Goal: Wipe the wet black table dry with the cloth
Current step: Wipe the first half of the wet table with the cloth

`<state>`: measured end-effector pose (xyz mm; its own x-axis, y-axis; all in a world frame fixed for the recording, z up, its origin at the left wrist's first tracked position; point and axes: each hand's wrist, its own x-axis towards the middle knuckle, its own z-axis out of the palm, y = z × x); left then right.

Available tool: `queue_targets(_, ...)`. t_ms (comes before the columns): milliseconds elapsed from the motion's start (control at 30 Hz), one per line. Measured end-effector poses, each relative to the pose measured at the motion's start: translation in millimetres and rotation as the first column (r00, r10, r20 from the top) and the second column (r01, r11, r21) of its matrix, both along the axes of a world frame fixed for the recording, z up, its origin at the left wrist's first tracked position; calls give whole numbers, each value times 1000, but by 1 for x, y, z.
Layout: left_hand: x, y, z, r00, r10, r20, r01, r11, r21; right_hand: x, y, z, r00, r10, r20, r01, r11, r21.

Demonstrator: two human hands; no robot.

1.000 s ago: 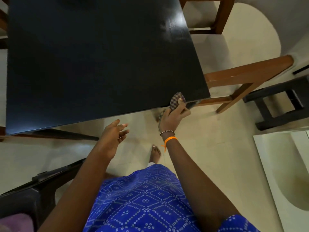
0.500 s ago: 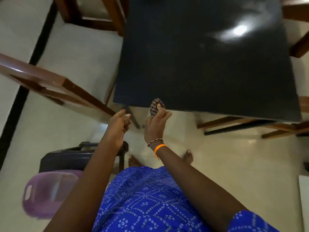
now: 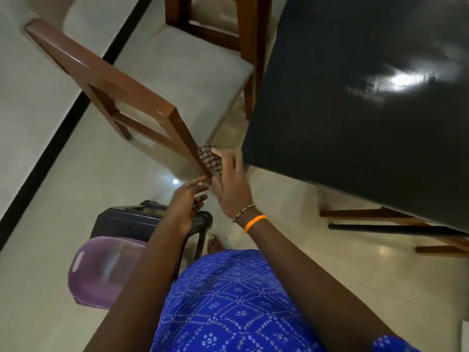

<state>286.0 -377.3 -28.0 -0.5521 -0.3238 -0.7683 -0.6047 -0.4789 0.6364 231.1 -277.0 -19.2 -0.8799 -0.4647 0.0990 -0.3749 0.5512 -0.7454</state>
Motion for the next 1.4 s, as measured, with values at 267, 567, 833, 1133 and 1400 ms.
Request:
queue_targets(267,-18,20,0,990,-136,-39,135,990,-43,-53,23,6,991,-117,-70,134,754,643)
queue_targets(567,-34,76,10,923,-384,0,378,909,-176,-76,66,-35,987,77,-139,24,791,612)
queue_targets(833,-53,159,24,799,-601,0,586,779,-223,-91,203,-41,983,-69,-169,158,780,606)
queue_targets(1133,-99,286,25,681,-732,-19,717,672,-185,-104,417,-38,890,-410,-197,440,665,604)
queue_targets(1400,-116,346,27,605,-796,-18,778,596,-199,-117,536,-37,754,-623,-206,596,517,614)
